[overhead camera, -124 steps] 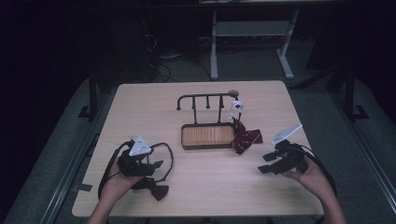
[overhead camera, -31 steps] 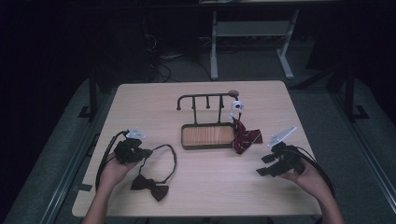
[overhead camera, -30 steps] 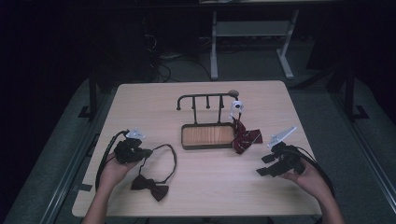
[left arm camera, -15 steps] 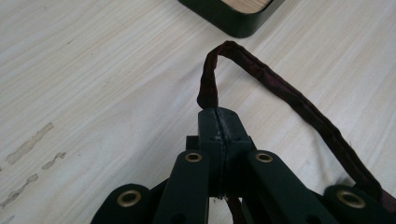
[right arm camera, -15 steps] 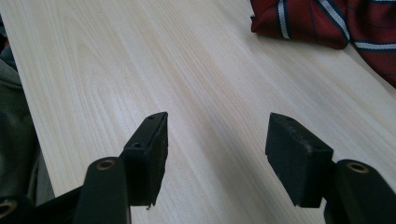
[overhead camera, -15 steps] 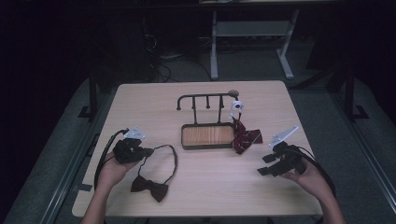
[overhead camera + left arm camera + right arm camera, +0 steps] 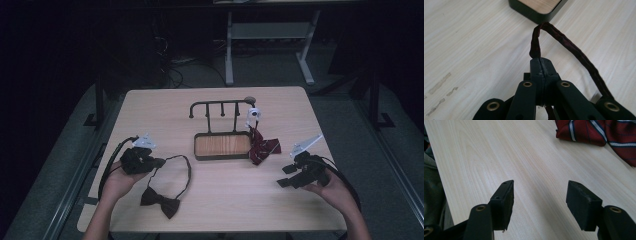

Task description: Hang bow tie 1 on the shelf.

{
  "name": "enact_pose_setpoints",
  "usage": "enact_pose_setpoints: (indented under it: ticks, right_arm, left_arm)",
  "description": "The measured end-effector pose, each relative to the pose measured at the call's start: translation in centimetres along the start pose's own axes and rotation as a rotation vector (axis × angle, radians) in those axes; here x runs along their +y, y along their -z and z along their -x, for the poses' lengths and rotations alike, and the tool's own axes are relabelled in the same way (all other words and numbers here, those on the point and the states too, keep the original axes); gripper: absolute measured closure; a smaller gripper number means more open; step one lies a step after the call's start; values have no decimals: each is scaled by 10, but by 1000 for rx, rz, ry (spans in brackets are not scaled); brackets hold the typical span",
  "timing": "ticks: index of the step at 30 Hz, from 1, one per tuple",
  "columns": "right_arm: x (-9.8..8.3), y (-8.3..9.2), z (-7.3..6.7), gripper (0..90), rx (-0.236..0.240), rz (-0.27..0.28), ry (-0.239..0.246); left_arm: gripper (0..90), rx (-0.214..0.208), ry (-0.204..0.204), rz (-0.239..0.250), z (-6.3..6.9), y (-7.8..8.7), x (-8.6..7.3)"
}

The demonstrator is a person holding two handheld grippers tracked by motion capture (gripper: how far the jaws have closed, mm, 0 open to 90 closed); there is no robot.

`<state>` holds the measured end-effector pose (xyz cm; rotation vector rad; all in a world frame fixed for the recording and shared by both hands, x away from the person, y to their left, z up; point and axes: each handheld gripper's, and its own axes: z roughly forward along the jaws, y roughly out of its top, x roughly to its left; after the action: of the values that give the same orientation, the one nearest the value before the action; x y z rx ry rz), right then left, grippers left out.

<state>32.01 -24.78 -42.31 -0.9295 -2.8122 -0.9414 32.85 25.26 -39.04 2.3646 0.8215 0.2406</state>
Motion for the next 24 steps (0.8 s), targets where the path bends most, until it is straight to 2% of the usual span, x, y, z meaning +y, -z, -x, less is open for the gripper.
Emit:
enact_pose_setpoints:
  ticks: [12,19,20,23,24]
  right_arm:
    - [-1,3,0,388,0,3,-12]
    - [-1,3,1,375,-6,8,-13]
    - [-1,3,1,373,-10,8,-11]
    - [-1,4,1,372,-11,8,-17]
    - [-1,4,2,371,-7,12,-15]
  left_arm:
    - [898,-26,-51,10,7,12,16]
    - [898,-24,-84,5,8,19,24]
    - [898,-28,-77,5,9,20,24]
    - [898,-26,-97,5,10,24,29]
    - [898,-26,-91,6,11,25,30]
